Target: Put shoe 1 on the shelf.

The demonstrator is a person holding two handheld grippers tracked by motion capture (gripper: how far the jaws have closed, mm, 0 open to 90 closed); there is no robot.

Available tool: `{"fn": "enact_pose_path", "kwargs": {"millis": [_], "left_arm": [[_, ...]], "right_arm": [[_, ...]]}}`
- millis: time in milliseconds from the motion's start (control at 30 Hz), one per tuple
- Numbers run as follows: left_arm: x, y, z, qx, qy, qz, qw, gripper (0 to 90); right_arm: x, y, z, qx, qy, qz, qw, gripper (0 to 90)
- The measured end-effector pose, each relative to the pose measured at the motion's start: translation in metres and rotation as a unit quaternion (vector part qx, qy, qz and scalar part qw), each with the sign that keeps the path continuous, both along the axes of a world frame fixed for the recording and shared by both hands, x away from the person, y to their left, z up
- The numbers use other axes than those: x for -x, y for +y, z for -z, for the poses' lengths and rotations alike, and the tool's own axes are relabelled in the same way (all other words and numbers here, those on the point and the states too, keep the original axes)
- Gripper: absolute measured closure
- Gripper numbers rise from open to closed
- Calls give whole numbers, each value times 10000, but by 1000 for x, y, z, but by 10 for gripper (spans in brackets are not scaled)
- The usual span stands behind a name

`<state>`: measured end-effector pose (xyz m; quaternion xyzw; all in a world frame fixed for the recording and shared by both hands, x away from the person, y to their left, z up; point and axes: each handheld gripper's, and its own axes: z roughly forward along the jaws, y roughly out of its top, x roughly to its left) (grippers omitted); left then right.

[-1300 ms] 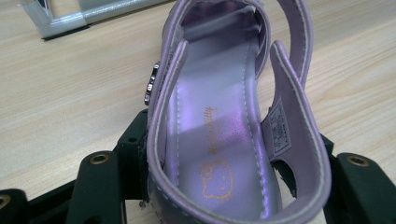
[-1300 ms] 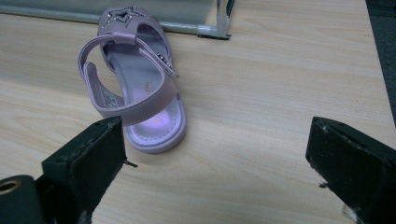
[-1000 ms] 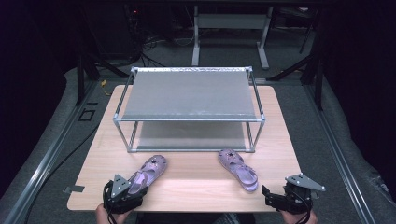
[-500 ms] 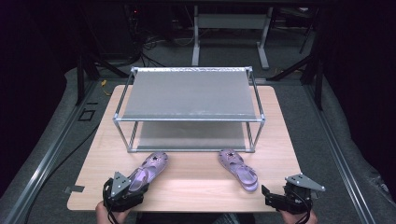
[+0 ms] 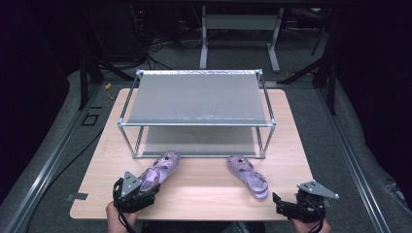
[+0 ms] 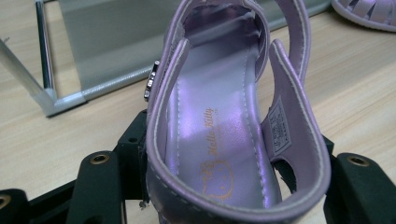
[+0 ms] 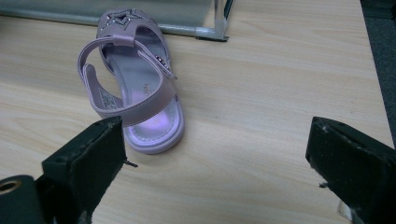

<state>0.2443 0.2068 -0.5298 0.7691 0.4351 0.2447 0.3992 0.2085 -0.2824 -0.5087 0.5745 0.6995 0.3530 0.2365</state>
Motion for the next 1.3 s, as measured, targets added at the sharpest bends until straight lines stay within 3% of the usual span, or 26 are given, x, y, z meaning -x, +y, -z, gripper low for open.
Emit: {"fn": "enact_pose_path", "kwargs": {"millis": [533, 1300], "left_arm": [[-30, -19, -7, 152, -182, -9, 9997, 378], [-79, -50, 3, 281, -216, -414, 9985, 378]], "right_arm": [[0, 0, 0, -6, 21, -25, 10000, 42], [0, 0, 1, -26, 13, -11, 10000, 43]]}}
